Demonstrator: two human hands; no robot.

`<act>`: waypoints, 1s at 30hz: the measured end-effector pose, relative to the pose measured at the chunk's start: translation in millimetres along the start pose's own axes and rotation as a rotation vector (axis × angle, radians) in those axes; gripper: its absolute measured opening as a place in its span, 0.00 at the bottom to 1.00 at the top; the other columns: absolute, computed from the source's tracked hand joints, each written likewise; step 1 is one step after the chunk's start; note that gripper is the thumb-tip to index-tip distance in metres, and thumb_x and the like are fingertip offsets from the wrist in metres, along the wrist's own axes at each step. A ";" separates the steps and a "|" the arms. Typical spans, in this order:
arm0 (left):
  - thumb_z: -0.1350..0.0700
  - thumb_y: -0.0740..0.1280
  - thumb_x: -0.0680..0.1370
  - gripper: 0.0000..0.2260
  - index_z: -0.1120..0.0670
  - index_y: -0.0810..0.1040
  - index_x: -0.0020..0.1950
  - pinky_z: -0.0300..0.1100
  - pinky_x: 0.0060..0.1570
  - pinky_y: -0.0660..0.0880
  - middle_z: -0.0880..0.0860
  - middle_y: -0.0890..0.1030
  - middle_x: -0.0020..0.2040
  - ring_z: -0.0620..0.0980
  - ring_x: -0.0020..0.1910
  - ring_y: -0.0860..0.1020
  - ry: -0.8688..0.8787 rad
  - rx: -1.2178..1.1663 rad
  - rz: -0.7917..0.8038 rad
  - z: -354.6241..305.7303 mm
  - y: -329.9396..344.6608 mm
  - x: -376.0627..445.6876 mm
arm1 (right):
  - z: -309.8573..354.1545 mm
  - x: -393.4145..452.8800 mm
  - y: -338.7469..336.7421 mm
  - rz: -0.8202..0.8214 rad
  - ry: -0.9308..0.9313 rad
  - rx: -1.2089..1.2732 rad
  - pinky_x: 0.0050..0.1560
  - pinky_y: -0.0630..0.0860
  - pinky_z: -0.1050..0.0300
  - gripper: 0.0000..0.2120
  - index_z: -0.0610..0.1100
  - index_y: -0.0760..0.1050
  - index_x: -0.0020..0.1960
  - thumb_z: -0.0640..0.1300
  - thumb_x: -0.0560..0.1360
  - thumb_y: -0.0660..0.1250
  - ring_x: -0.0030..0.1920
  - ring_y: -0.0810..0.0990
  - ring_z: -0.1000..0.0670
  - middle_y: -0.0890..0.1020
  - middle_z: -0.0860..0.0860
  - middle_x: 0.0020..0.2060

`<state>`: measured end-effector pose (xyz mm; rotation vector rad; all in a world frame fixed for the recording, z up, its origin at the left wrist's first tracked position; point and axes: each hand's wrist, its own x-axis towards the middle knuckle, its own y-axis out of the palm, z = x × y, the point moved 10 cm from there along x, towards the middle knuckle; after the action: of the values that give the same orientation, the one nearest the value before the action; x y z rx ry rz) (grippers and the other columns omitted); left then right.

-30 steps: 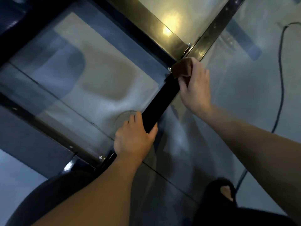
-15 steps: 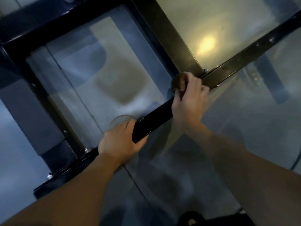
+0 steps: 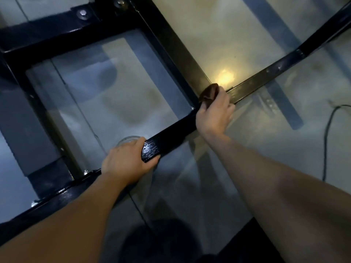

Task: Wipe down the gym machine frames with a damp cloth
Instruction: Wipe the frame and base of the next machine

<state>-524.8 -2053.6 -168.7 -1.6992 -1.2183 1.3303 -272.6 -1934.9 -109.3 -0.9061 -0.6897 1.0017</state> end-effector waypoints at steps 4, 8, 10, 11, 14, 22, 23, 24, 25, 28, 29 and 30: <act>0.27 0.58 0.75 0.24 0.42 0.70 0.60 0.49 0.50 0.76 0.45 0.80 0.56 0.51 0.55 0.80 0.007 -0.019 0.015 -1.1 1.0 -0.1 | 41.7 -53.0 14.3 0.257 -0.503 -0.052 0.60 0.72 0.39 0.28 0.48 0.67 0.74 0.42 0.76 0.69 0.58 0.72 0.41 0.75 0.48 0.64; 0.26 0.55 0.74 0.24 0.43 0.69 0.57 0.49 0.50 0.76 0.47 0.81 0.54 0.52 0.54 0.80 0.014 -0.027 0.015 2.2 6.4 0.8 | 12.2 -17.8 0.0 0.182 -0.409 -0.047 0.60 0.75 0.40 0.27 0.45 0.68 0.74 0.41 0.76 0.70 0.59 0.75 0.38 0.77 0.45 0.63; 0.26 0.56 0.75 0.23 0.43 0.69 0.56 0.49 0.49 0.75 0.47 0.81 0.53 0.52 0.54 0.80 0.025 -0.033 0.012 0.8 5.9 1.8 | -5.9 19.4 -6.6 0.113 -0.105 0.040 0.66 0.74 0.41 0.27 0.45 0.67 0.75 0.42 0.77 0.70 0.65 0.75 0.39 0.78 0.45 0.65; 0.27 0.57 0.75 0.23 0.43 0.69 0.57 0.49 0.50 0.74 0.47 0.81 0.53 0.52 0.54 0.80 0.024 -0.039 0.009 1.2 5.6 0.9 | -5.8 22.0 -4.7 0.113 -0.031 0.065 0.68 0.73 0.43 0.28 0.46 0.67 0.75 0.42 0.78 0.71 0.66 0.74 0.40 0.78 0.46 0.66; 0.28 0.58 0.75 0.22 0.43 0.70 0.58 0.49 0.50 0.73 0.47 0.82 0.54 0.52 0.54 0.80 0.025 -0.040 -0.002 -0.6 2.6 -0.8 | 34.3 -27.3 5.9 0.206 -0.339 0.041 0.62 0.74 0.42 0.28 0.45 0.68 0.73 0.40 0.75 0.72 0.60 0.75 0.40 0.77 0.47 0.64; 0.27 0.58 0.76 0.23 0.43 0.70 0.58 0.49 0.51 0.73 0.47 0.82 0.55 0.52 0.55 0.80 0.008 -0.028 0.004 -1.1 -1.2 -2.2 | -19.6 30.9 -12.2 0.212 -0.174 -0.014 0.62 0.76 0.37 0.27 0.41 0.67 0.71 0.38 0.74 0.71 0.61 0.78 0.35 0.77 0.42 0.63; 0.27 0.58 0.76 0.23 0.44 0.70 0.58 0.49 0.51 0.73 0.47 0.82 0.55 0.52 0.55 0.80 0.008 -0.034 0.004 -1.3 -0.1 -1.9 | -16.2 36.8 -10.0 0.202 -0.154 -0.031 0.63 0.76 0.37 0.27 0.41 0.67 0.71 0.39 0.75 0.71 0.62 0.77 0.36 0.77 0.43 0.64; 0.27 0.58 0.75 0.23 0.44 0.70 0.58 0.49 0.51 0.73 0.47 0.82 0.55 0.52 0.56 0.80 0.006 -0.037 0.002 -0.8 0.4 -1.5 | -4.1 33.4 -5.4 0.213 -0.213 -0.064 0.64 0.76 0.38 0.27 0.42 0.67 0.71 0.39 0.75 0.71 0.62 0.77 0.36 0.77 0.44 0.64; 0.27 0.58 0.75 0.23 0.44 0.70 0.58 0.49 0.52 0.73 0.47 0.82 0.55 0.52 0.56 0.80 0.005 -0.041 0.005 0.1 1.6 -0.9 | 12.0 22.2 -0.4 0.258 -0.331 -0.094 0.63 0.76 0.39 0.26 0.43 0.67 0.71 0.38 0.75 0.71 0.61 0.76 0.38 0.76 0.45 0.64; 0.27 0.58 0.75 0.23 0.43 0.69 0.58 0.49 0.52 0.75 0.47 0.81 0.55 0.52 0.56 0.80 0.005 -0.035 0.018 1.7 5.0 1.0 | 35.2 -20.2 10.1 0.557 -0.742 -0.130 0.59 0.74 0.43 0.26 0.47 0.67 0.70 0.38 0.75 0.71 0.57 0.74 0.42 0.75 0.48 0.64; 0.26 0.57 0.74 0.23 0.42 0.68 0.57 0.49 0.50 0.75 0.47 0.81 0.55 0.52 0.55 0.80 0.007 -0.025 0.013 1.9 5.6 2.0 | 33.8 -22.3 8.4 0.645 -0.838 -0.150 0.58 0.74 0.44 0.26 0.48 0.67 0.69 0.39 0.75 0.72 0.56 0.74 0.42 0.75 0.49 0.63; 0.26 0.56 0.74 0.23 0.42 0.68 0.56 0.49 0.50 0.76 0.46 0.81 0.54 0.52 0.54 0.80 0.009 -0.019 0.013 2.4 6.6 2.5 | 28.4 -16.1 6.0 0.691 -0.902 -0.167 0.58 0.74 0.44 0.26 0.48 0.67 0.69 0.38 0.74 0.72 0.56 0.75 0.42 0.76 0.49 0.62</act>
<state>-525.2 -2053.8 -176.1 -1.7275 -1.2209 1.3212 -304.7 -1939.3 -102.6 -0.8271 -1.2612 2.0460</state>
